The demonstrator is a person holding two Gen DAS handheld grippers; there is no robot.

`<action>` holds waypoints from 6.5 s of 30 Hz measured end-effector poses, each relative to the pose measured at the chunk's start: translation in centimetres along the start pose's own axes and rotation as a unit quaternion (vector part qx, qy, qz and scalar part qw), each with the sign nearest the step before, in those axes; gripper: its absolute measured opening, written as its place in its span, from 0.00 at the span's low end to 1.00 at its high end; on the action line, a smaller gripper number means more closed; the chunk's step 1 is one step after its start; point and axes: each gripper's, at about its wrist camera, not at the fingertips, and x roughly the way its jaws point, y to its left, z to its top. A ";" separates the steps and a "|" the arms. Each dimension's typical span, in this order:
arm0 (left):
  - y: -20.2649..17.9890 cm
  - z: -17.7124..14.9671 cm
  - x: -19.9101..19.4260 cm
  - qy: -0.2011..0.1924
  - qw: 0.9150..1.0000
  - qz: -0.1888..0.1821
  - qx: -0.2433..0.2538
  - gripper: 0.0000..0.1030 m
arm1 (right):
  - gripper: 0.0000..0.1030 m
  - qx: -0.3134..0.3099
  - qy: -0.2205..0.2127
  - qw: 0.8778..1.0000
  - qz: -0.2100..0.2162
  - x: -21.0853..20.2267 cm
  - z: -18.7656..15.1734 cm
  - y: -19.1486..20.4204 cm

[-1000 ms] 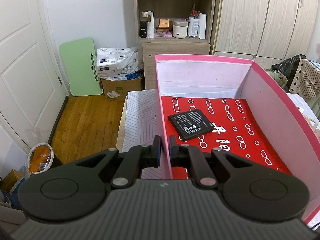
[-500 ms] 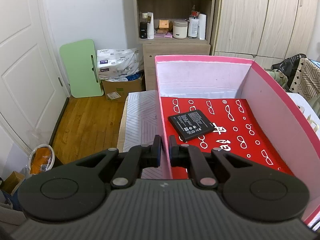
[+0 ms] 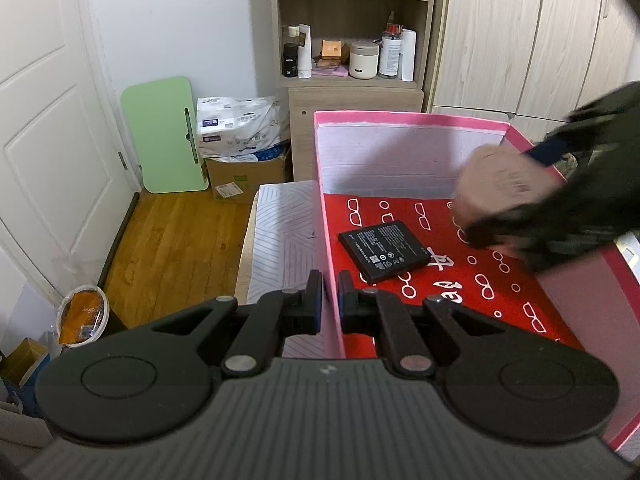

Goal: Organize rigid objects
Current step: 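Carry the tape measure into the box and release it, then grasp the black battery pack with the right gripper and lift it, then lower the battery pack into the box and open the right gripper, then grasp the key ring with the right gripper and carry it to the box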

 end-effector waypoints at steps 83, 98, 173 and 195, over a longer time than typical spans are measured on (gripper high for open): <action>-0.5 -0.1 -0.1 -0.013 1.000 0.014 0.014 0.08 | 0.66 0.192 -0.026 0.959 0.206 -6.4 -5.8 -2.0; -0.4 -0.1 -0.3 -0.014 1.000 0.010 0.009 0.08 | 0.74 0.363 0.099 0.886 0.269 6.7 -3.8 -1.6; -0.7 -0.1 -0.3 -0.015 0.999 0.020 0.024 0.08 | 0.05 0.205 -0.218 0.947 0.115 -15.3 -13.8 -4.3; -0.9 -0.1 -0.5 -0.016 0.999 0.025 0.035 0.08 | 0.03 0.122 -0.044 0.982 0.137 -2.8 -6.6 -0.1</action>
